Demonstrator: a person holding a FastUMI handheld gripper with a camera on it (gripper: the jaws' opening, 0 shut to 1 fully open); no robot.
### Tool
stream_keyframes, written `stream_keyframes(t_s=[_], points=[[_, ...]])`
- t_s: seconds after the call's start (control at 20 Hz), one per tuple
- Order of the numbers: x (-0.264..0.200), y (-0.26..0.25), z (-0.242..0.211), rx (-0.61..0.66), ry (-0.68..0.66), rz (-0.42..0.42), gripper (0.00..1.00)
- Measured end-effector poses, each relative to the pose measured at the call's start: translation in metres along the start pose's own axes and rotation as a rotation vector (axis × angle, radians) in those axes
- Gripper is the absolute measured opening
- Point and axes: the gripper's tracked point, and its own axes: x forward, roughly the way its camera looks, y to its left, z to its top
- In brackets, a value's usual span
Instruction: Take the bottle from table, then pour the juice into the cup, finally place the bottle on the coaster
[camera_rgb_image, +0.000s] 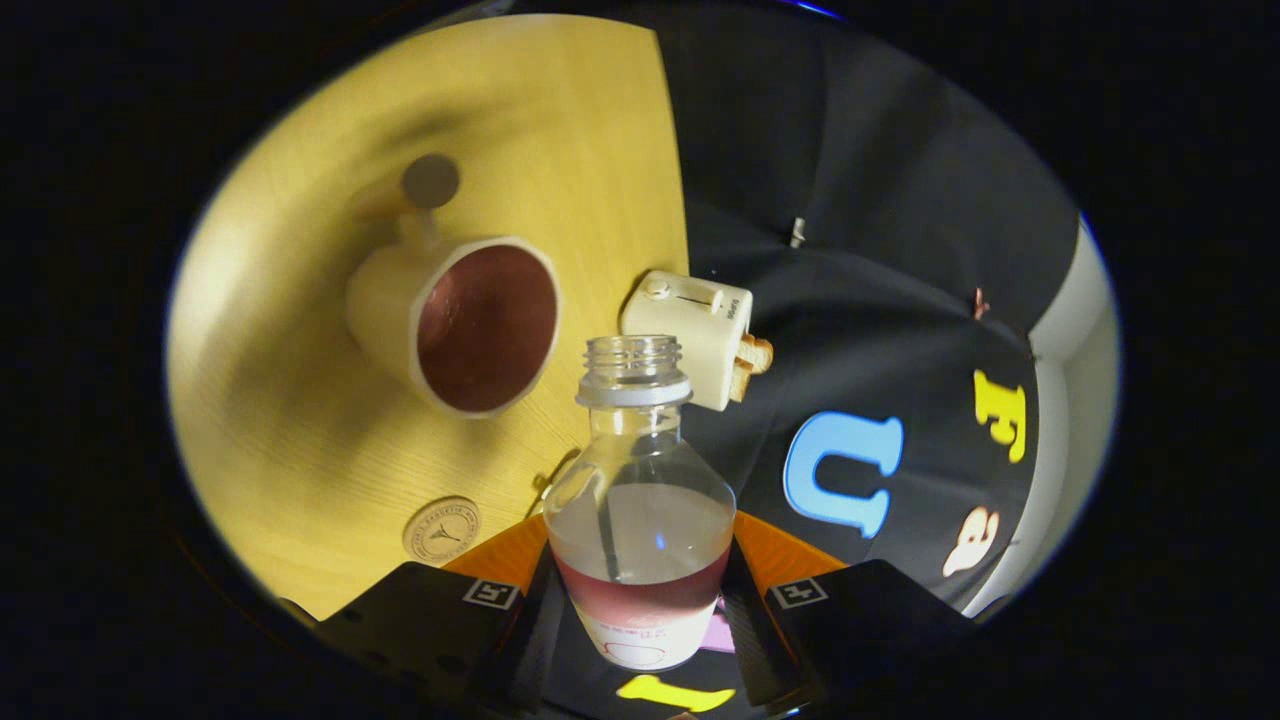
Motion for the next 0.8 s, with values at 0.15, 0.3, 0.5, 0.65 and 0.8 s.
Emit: stream_keyframes(t_s=[0.15,0.3,0.5,0.65,0.8], points=[[-0.012,-0.005,-0.007,0.258,0.03,-0.006,0.75],[-0.017,-0.011,-0.014,0.483,0.042,-0.015,0.75],[-0.029,-0.024,-0.019,0.824,0.029,-0.061,0.76],[-0.027,-0.034,-0.028,1.051,-0.003,-0.086,0.76],[-0.023,-0.046,-0.048,1.208,-0.056,-0.155,0.76]])
